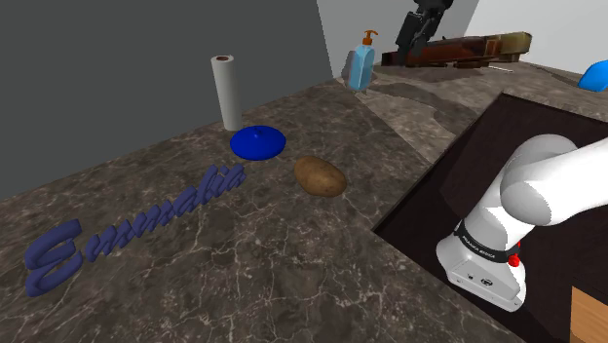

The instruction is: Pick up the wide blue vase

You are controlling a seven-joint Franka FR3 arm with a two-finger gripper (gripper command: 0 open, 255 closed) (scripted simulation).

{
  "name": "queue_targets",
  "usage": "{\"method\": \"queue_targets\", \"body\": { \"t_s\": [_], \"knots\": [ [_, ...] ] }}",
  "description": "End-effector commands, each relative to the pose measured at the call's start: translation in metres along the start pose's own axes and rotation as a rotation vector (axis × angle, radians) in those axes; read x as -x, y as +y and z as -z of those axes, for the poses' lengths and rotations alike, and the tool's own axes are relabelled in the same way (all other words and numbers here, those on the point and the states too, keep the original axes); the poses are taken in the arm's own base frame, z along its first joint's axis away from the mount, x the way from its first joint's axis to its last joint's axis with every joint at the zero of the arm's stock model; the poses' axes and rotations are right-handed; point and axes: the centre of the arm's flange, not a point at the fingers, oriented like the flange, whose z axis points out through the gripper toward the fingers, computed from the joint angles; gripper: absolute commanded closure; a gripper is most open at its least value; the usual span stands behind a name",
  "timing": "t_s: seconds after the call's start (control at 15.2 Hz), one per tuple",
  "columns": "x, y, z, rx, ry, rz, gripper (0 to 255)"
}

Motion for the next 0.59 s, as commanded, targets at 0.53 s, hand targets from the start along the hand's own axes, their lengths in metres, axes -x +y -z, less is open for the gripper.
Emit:
{"method": "queue_targets", "body": {
  "t_s": [0.53],
  "knots": [
    [-0.062, -0.078, -0.041, 0.009, -0.01, 0.002, 0]
  ]
}}
